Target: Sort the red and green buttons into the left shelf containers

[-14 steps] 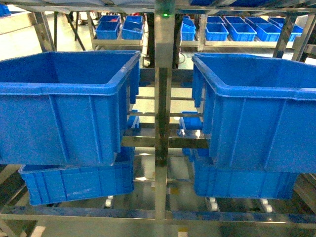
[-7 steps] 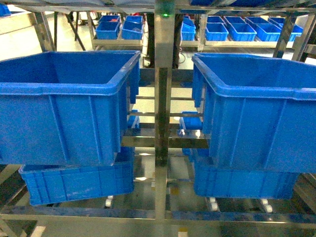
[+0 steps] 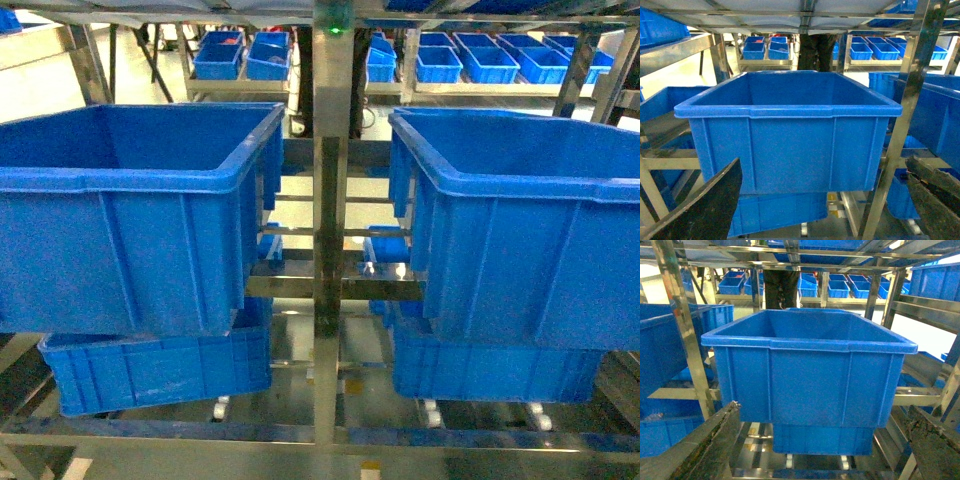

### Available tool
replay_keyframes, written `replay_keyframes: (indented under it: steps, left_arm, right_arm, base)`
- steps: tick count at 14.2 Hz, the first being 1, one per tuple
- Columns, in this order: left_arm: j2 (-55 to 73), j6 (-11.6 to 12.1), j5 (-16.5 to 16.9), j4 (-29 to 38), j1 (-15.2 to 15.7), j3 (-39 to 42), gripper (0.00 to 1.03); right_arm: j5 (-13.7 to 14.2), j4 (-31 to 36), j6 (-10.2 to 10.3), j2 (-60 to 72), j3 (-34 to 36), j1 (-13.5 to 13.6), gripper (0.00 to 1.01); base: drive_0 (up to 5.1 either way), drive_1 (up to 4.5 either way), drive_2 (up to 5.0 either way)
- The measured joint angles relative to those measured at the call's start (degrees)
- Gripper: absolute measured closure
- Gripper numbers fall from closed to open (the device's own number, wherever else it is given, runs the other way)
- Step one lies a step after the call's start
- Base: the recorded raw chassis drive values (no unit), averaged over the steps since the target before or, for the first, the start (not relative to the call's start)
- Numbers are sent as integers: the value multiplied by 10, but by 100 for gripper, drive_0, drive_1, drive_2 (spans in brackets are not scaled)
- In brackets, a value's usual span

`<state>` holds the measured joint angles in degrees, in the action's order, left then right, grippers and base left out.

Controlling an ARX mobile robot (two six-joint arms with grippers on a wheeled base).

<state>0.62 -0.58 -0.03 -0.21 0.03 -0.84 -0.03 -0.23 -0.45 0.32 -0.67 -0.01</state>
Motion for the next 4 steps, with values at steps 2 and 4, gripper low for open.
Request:
replay_keyframes:
  steps: [2, 4]
  left_arm:
    - [0, 0, 0, 0, 0, 0, 5]
    - [0, 0, 0, 0, 0, 0, 5]
  right_arm:
    - [0, 0, 0, 0, 0, 0, 3]
    - [0, 0, 0, 0, 0, 0, 3]
  base:
    - [0, 0, 0]
    - [0, 0, 0]
